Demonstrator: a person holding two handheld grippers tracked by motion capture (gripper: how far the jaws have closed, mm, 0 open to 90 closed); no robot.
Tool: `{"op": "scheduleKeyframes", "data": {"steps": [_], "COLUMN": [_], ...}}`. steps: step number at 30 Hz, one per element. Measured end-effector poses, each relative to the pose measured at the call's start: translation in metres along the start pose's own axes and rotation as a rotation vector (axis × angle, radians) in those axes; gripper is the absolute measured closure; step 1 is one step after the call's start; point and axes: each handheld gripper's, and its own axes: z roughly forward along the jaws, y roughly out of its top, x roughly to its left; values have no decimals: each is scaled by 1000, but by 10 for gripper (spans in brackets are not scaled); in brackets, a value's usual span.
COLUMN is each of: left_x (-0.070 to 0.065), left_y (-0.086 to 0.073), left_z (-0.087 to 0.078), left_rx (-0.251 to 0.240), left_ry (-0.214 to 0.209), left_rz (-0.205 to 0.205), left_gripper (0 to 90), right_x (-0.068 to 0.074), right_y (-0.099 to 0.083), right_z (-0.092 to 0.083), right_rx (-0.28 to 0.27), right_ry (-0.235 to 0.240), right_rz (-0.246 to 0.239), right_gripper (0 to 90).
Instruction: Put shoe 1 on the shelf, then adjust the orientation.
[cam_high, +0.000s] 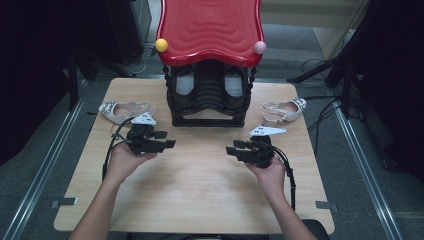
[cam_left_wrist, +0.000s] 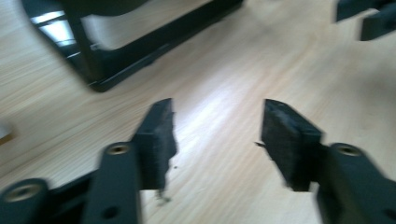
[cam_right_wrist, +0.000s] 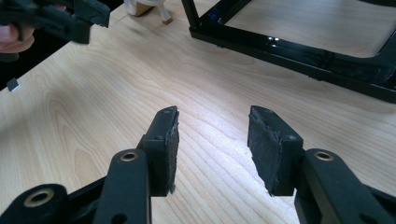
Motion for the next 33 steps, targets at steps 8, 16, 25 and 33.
{"op": "scheduleKeyframes", "data": {"steps": [8, 16, 25, 33], "left_x": [35, 72, 102, 130], "left_y": [-19, -36, -45, -50], "left_z": [-17, -29, -36, -38], "left_rx": [-16, -18, -35, -34], "left_ry": [46, 91, 166, 212], "left_rz": [-80, -171, -222, -258], "left_gripper": [828, 898, 899, 900], "right_x": [2, 1, 2, 0], "right_y": [0, -1, -2, -6], "right_z": [0, 1, 1, 1], "right_rx": [-4, 6, 9, 9], "right_ry": [6, -9, -11, -25], "right_rz": [-10, -31, -23, -16], "right_gripper": [542, 542, 540, 540]}}
